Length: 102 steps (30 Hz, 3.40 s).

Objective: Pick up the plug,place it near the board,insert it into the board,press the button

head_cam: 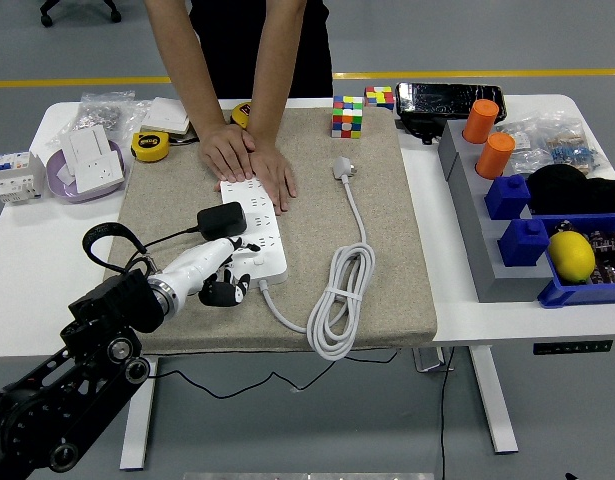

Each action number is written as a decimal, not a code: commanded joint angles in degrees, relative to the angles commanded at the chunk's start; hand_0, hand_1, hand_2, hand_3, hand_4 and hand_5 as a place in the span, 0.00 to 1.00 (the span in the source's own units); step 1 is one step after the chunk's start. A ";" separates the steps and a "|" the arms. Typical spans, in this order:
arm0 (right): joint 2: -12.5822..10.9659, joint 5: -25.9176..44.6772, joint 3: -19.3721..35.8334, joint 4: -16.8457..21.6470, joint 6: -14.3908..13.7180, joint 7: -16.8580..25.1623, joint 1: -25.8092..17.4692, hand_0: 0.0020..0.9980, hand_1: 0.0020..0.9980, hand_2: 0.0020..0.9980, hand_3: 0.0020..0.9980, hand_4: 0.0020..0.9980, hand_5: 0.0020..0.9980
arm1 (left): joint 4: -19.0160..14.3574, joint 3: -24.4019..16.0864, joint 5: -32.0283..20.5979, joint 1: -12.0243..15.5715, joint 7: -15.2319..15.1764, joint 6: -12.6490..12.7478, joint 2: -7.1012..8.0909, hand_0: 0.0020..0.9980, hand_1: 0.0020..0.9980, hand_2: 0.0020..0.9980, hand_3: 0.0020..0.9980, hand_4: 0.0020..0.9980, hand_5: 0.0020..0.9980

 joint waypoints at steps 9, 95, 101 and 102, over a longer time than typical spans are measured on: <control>0.11 0.11 -0.03 0.00 -0.01 0.10 0.07 0.83 0.76 0.76 0.79 1.00 0.84 | -0.15 0.11 0.22 0.14 0.28 -0.91 0.06 0.20 0.03 0.15 0.78 0.40 0.06; 0.53 0.51 -0.08 0.00 -0.09 0.11 0.05 0.83 0.76 0.76 0.79 1.00 0.84 | 0.16 -9.15 -43.02 7.62 -28.57 21.51 -2.37 1.00 1.00 1.00 1.00 1.00 0.35; 0.36 0.45 -0.15 0.00 -0.08 0.05 0.25 0.83 0.76 0.76 0.79 1.00 0.84 | -0.08 -9.43 -40.71 7.58 -27.76 21.74 -2.22 1.00 1.00 1.00 1.00 1.00 0.36; 0.34 0.38 -0.12 0.00 -0.07 0.02 0.20 0.83 0.76 0.76 0.79 1.00 0.84 | -0.24 -9.51 -39.53 7.56 -27.51 21.95 -2.17 0.72 0.76 0.70 1.00 0.97 0.33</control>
